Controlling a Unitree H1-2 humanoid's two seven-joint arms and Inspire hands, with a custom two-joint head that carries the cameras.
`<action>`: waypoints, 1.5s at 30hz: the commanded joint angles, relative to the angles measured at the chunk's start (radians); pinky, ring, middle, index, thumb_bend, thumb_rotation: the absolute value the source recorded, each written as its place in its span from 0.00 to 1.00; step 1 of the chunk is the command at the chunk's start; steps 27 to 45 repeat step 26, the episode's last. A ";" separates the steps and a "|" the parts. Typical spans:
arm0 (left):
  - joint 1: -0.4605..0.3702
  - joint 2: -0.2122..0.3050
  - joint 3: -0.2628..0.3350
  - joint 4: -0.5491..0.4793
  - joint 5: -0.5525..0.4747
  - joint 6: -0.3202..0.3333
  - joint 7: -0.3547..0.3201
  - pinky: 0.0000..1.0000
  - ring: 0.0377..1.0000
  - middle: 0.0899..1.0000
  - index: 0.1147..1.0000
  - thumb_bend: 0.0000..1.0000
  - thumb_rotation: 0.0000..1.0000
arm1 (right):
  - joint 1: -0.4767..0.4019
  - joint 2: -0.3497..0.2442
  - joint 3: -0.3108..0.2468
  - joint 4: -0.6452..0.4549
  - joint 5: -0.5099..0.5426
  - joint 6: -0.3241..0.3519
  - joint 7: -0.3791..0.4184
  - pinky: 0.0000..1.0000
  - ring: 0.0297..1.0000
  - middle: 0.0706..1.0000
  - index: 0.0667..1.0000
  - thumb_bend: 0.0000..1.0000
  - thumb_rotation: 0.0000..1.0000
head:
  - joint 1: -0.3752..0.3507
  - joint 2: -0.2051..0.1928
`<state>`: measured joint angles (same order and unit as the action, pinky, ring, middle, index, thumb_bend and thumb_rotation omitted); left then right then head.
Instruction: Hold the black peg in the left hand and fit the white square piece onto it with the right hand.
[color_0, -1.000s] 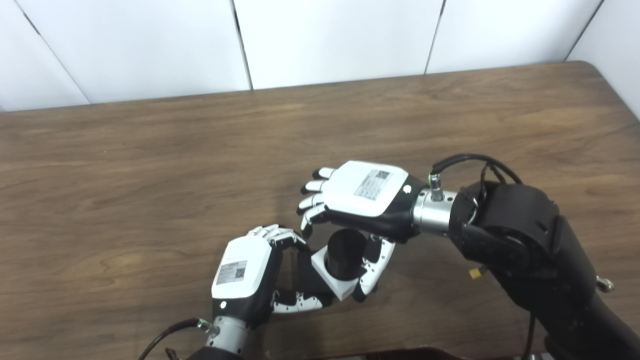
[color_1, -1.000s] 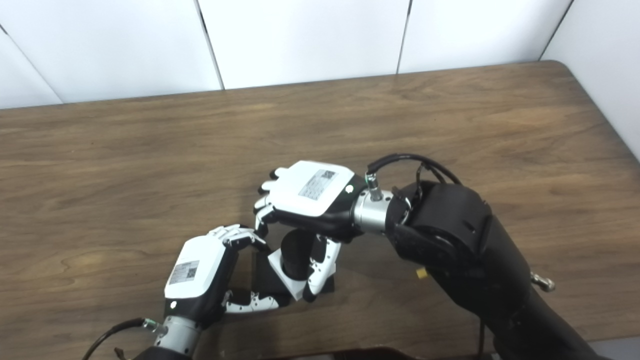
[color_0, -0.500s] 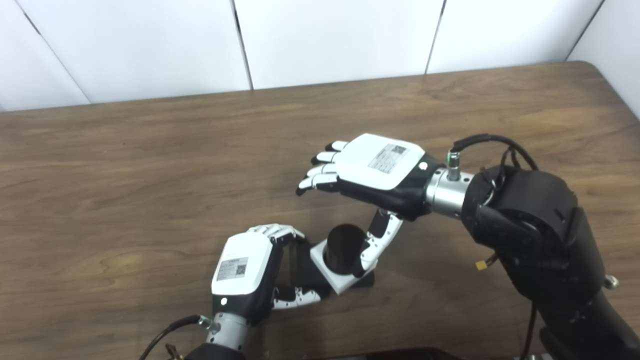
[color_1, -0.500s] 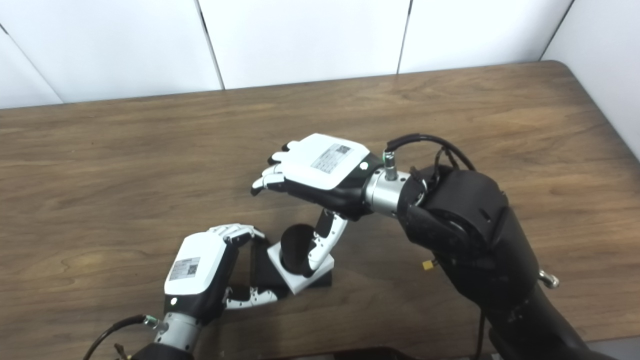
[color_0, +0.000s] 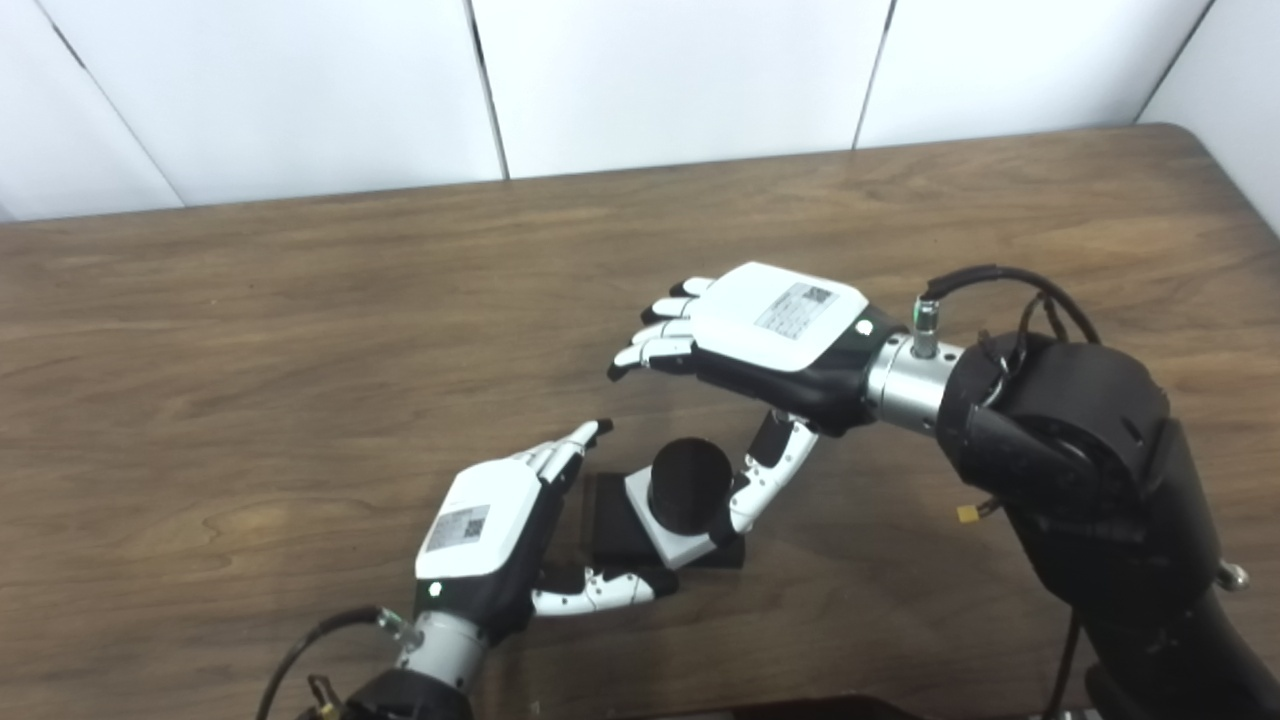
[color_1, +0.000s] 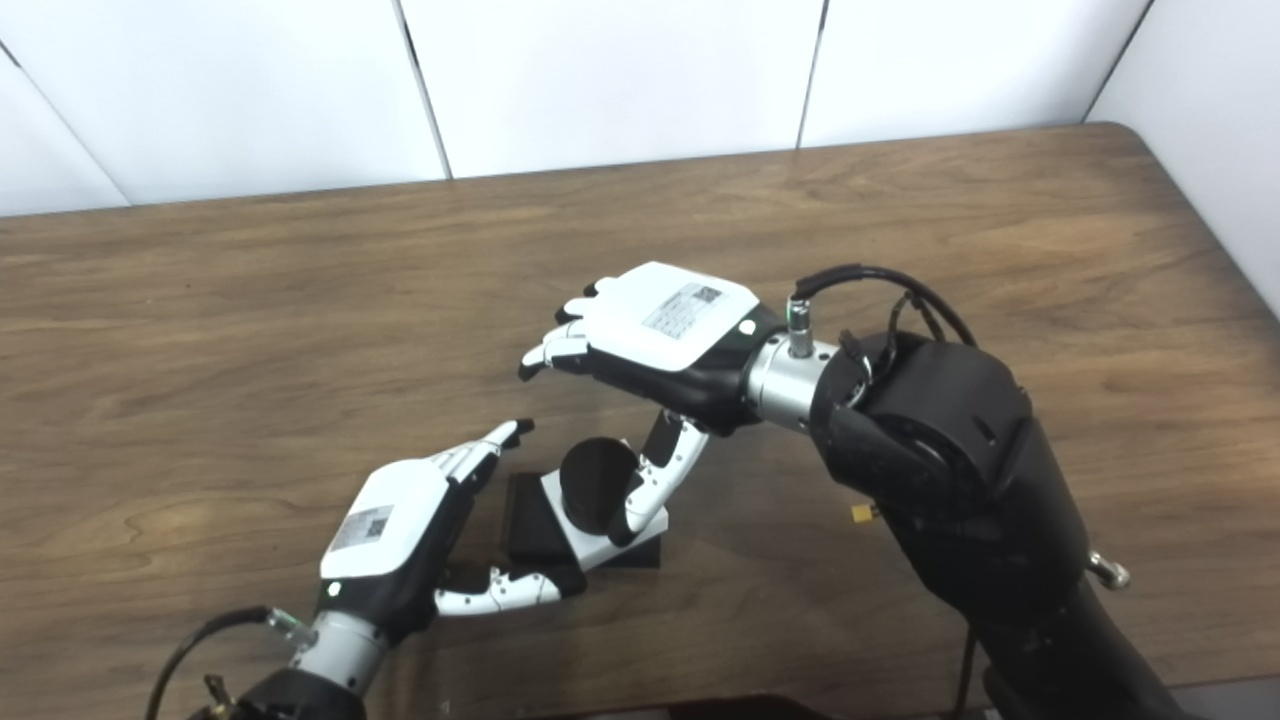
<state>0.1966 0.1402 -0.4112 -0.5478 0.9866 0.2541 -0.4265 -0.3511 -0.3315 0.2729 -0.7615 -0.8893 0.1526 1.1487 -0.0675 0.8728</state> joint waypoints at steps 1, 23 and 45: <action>0.003 0.024 0.023 -0.058 -0.035 0.029 -0.070 0.89 0.92 0.93 0.98 1.00 0.66 | -0.017 -0.008 -0.021 -0.013 0.007 0.004 -0.035 0.97 0.94 0.87 0.85 1.00 0.51 | 0.001 -0.002; 0.051 -0.089 0.487 0.067 -0.895 -0.180 0.354 0.97 0.97 0.97 0.97 0.75 0.94 | 0.487 0.160 -0.412 0.166 0.560 0.056 -0.648 0.95 1.00 1.00 1.00 0.62 1.00 | -0.025 -0.052; 0.058 -0.089 0.496 0.094 -0.976 -0.204 0.381 0.97 0.97 0.97 0.98 0.72 0.99 | 0.525 0.246 -0.445 0.209 0.689 0.038 -0.759 0.99 1.00 1.00 1.00 0.65 1.00 | -0.037 -0.053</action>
